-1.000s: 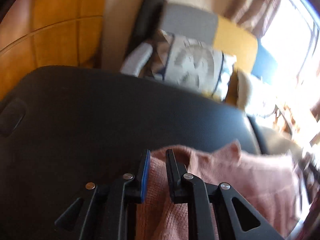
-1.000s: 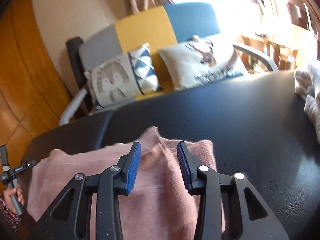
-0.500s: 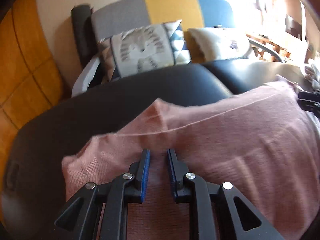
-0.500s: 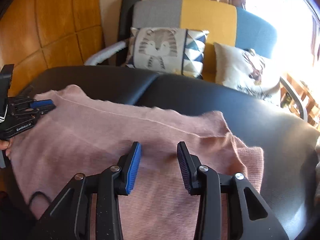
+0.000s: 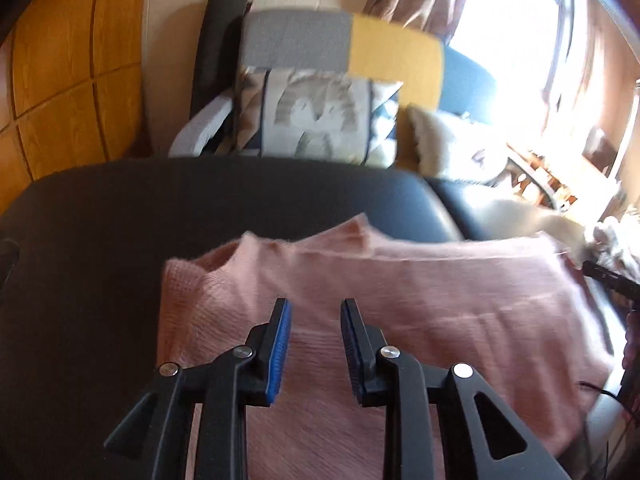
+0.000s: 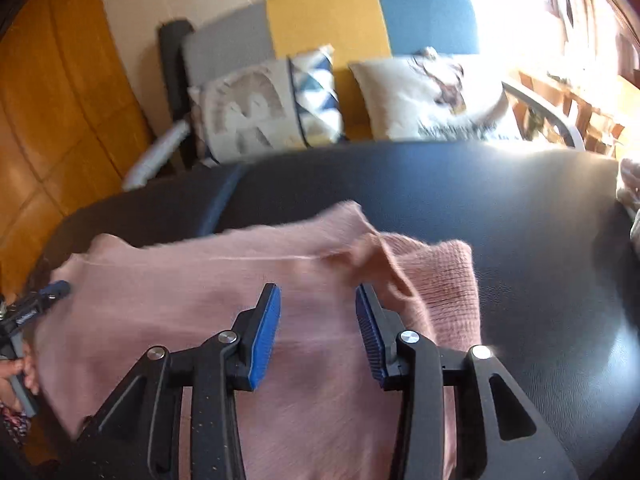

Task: Fold clothes

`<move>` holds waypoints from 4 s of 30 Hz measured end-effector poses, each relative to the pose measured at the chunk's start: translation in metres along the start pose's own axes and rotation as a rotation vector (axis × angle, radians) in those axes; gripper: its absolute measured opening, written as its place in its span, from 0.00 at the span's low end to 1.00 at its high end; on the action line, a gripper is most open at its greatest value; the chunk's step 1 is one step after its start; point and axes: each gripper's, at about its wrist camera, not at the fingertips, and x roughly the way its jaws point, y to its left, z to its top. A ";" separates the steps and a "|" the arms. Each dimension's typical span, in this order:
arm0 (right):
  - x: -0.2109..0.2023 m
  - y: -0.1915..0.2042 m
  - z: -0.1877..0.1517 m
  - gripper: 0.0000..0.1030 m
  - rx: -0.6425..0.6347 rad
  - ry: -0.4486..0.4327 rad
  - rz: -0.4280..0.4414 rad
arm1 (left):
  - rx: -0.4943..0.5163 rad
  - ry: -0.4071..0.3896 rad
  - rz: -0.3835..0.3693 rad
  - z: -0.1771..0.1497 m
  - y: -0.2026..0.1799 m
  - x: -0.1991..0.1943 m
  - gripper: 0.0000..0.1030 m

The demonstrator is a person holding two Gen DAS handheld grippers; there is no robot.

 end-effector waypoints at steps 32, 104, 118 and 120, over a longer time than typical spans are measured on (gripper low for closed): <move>-0.008 0.048 -0.070 0.49 0.136 0.237 0.084 | 0.054 0.120 0.143 -0.055 -0.057 0.008 0.27; -0.023 0.136 -0.128 0.41 -0.342 0.091 0.130 | 0.151 0.018 0.051 -0.113 -0.055 -0.043 0.36; -0.067 0.073 -0.104 0.45 -0.188 -0.016 0.104 | 0.014 -0.052 0.123 -0.087 0.000 -0.064 0.34; -0.066 0.045 -0.099 0.45 -0.133 -0.006 0.054 | -0.031 0.007 0.174 -0.083 0.022 -0.051 0.34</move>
